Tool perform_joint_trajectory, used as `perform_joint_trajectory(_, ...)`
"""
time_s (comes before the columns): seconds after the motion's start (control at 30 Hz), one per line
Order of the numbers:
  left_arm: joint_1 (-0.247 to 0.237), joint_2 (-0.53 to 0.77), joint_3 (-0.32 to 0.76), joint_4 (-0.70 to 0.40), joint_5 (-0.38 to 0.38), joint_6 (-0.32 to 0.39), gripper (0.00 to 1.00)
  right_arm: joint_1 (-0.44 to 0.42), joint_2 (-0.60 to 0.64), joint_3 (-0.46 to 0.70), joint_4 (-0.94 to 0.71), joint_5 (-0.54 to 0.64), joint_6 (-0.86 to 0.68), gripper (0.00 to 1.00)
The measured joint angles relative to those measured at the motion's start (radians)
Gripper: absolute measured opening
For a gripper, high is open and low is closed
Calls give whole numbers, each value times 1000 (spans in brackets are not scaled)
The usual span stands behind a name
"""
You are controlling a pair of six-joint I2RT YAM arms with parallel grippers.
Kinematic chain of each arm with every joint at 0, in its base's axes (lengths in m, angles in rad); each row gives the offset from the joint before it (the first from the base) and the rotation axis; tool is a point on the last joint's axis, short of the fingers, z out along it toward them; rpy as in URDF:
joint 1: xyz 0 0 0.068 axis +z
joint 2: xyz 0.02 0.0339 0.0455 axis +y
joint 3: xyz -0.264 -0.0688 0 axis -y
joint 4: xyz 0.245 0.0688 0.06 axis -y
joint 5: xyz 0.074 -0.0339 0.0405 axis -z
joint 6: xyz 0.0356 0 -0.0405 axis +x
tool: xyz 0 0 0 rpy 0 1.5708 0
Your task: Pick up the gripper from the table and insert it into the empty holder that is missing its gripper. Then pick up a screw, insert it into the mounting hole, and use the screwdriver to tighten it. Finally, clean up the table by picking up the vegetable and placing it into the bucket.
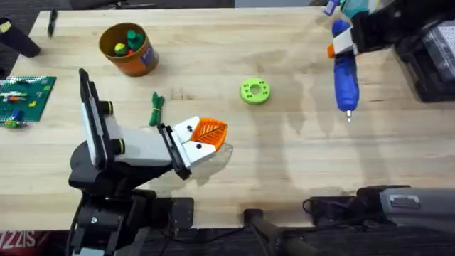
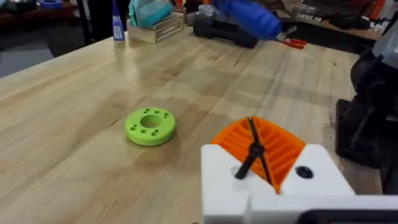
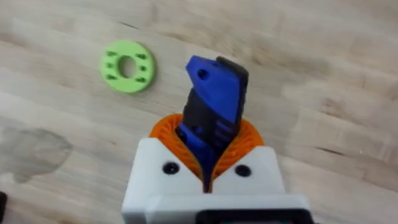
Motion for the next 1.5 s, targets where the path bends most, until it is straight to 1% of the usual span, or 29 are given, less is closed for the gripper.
perform_joint_trajectory(0.27, 0, 0, 0, 0, 0, 0, 1, 161, -325, 0, -15, -20, 79, 31)
perform_joint_trajectory(0.43, 0, 0, 0, 0, 0, 0, 1, 225, -504, -2, -41, -23, 154, 31)
perform_joint_trajectory(0.53, 0, 0, 0, 0, 0, 0, 1, 249, -601, -33, -41, -23, 202, 31)
perform_joint_trajectory(0.6, 0, 0, 0, 0, 0, 0, 1, 260, -674, -94, -18, -22, 225, 31)
perform_joint_trajectory(0.7, 0, 0, 0, 0, 0, 0, 1, 265, -793, -233, 62, -19, 248, 31)
perform_joint_trajectory(0.83, 0, 0, 0, 0, 0, 0, 1, 265, -926, -428, 267, -23, 257, 31)
perform_joint_trajectory(0.9, 0, 0, 0, 0, 0, 0, 1, 265, -967, -508, 384, -58, 257, 31)
perform_joint_trajectory(0.93, 0, 0, 0, 0, 0, 0, 1, 266, -987, -626, 656, -338, 229, 31)
perform_joint_trajectory(1.13, 0, 0, 0, 0, 0, 0, 1, 266, -987, -626, 656, -341, 229, 31)
perform_joint_trajectory(1.17, 0, 0, 0, 0, 0, 0, 1, 266, -985, -628, 678, -364, 231, 31)
perform_joint_trajectory(1.2, 0, 0, 0, 0, 0, 0, 1, 264, -967, -672, 873, -445, 231, 31)
perform_joint_trajectory(1.23, 0, 0, 0, 0, 0, 0, 1, 267, -924, -687, 1044, -503, 227, 31)
perform_joint_trajectory(1.27, 0, 0, 0, 0, -2, 0, 1, 273, -876, -682, 1171, -549, 229, 31)
perform_joint_trajectory(1.33, 0, 0, 0, 0, -3, 0, 1, 290, -805, -673, 1279, -615, 233, 31)
perform_joint_trajectory(1.43, 0, 0, 0, 0, -4, 0, 1, 337, -717, -676, 1355, -680, 243, 31)
perform_joint_trajectory(1.5, 0, 0, 0, 0, -4, 0, 1, 367, -670, -678, 1393, -697, 251, 31)
